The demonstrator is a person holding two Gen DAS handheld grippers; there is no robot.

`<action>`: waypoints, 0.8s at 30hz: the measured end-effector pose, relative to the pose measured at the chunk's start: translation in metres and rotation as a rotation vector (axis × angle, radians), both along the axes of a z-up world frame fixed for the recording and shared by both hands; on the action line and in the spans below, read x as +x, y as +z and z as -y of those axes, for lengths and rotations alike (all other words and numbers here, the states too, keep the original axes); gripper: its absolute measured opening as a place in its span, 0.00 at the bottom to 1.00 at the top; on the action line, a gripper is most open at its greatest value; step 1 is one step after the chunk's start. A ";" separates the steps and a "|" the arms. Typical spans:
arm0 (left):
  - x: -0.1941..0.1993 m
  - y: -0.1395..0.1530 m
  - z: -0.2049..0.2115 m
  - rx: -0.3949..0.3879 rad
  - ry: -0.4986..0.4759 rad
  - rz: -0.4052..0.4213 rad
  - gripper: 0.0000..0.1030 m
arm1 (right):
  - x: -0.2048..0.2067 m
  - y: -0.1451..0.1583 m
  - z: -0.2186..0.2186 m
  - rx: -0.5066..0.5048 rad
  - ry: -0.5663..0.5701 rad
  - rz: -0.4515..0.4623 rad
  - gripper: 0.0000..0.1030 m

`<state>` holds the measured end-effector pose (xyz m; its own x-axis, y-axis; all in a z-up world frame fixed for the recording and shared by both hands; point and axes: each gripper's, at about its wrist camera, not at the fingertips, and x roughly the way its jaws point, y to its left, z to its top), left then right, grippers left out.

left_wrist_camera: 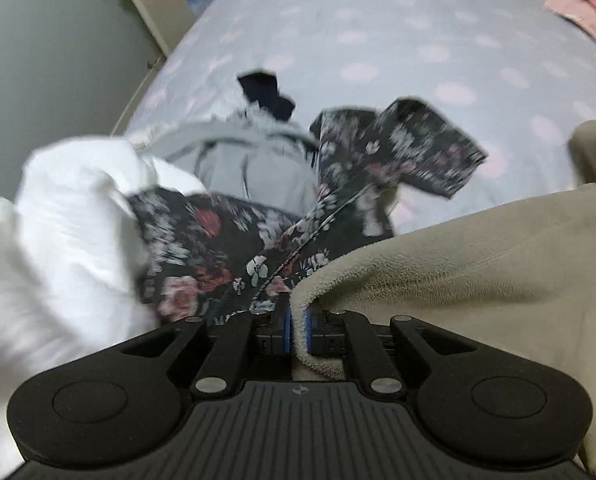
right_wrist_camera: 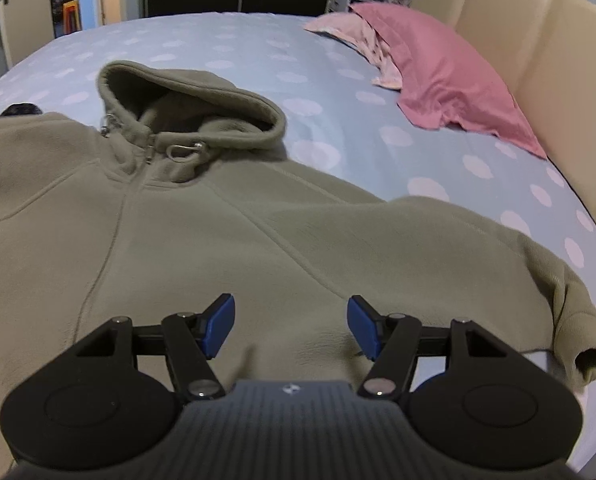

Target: Fold clothes

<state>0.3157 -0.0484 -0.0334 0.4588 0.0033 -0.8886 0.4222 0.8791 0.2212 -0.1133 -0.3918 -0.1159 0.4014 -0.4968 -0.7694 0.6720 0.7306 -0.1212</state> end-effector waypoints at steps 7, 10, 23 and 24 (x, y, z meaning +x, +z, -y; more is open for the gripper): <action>-0.014 -0.003 0.004 -0.010 -0.083 0.039 0.28 | 0.009 0.000 0.003 0.006 0.004 0.004 0.63; -0.037 0.018 0.010 -0.034 -0.130 0.088 0.51 | 0.014 0.002 -0.002 -0.012 0.032 0.000 0.63; -0.147 0.048 0.033 -0.072 -0.349 0.254 0.55 | 0.013 0.010 -0.015 -0.066 0.087 0.012 0.63; -0.155 0.047 0.034 -0.075 -0.373 0.247 0.55 | 0.012 0.010 -0.015 -0.066 0.083 0.015 0.63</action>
<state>0.1606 -0.0828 0.0133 0.6146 -0.2628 -0.7438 0.6557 0.6943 0.2965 -0.1014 -0.3771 -0.1057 0.4545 -0.5104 -0.7300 0.6113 0.7748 -0.1611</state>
